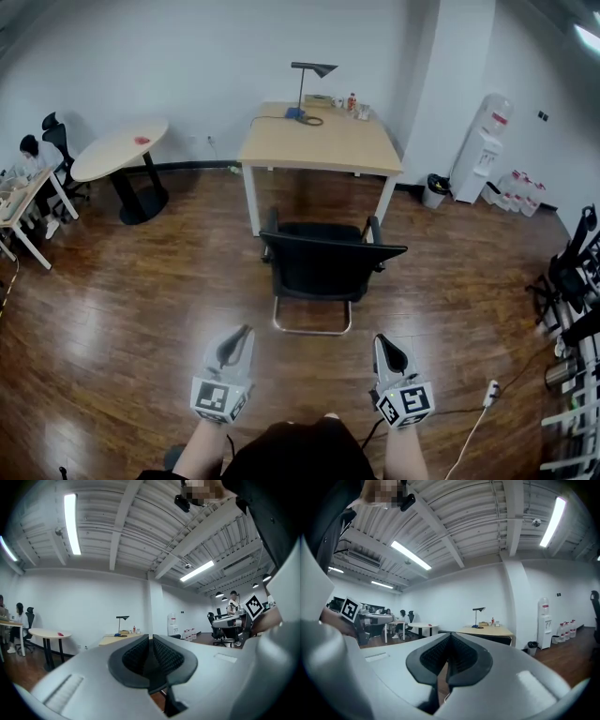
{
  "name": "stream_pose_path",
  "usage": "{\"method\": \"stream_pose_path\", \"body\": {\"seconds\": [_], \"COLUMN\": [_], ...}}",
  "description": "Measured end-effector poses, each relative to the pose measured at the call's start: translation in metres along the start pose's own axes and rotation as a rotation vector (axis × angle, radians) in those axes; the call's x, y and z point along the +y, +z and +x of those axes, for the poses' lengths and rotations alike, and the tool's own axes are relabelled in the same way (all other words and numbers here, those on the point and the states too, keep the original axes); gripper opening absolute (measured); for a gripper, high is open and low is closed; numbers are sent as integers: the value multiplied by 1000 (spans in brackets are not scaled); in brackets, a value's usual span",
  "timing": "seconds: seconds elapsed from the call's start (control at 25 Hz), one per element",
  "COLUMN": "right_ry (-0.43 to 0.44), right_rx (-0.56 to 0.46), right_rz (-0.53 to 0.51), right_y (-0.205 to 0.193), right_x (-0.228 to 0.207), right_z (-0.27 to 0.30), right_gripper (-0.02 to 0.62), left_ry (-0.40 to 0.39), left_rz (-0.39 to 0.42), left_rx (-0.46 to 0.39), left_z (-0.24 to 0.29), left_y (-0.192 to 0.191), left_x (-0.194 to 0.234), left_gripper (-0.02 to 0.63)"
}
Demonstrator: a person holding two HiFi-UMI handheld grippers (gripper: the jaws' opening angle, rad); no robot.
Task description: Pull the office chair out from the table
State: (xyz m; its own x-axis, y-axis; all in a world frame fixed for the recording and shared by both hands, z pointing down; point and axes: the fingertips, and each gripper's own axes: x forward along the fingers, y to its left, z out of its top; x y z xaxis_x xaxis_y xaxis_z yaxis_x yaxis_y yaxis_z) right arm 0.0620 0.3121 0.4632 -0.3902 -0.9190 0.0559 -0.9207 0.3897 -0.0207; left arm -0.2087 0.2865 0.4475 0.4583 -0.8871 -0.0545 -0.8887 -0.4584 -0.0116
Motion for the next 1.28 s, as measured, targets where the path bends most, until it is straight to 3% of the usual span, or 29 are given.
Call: {"method": "stream_pose_path", "body": {"seconds": [0.12, 0.28, 1.28], "right_ry": [-6, -1, 71], "right_rx": [-14, -7, 21], "right_rz": [15, 14, 14], "right_y": [-3, -10, -13], "right_x": [7, 15, 35], "right_z": [-6, -11, -9], "right_gripper": [12, 11, 11], "left_ry": [30, 12, 44], "left_rz": [-20, -46, -49], "left_rx": [-11, -2, 2], "left_z": [-10, -15, -39], "left_y": [-7, -16, -13], "left_x": [6, -1, 8], "left_gripper": [28, 28, 28]}}
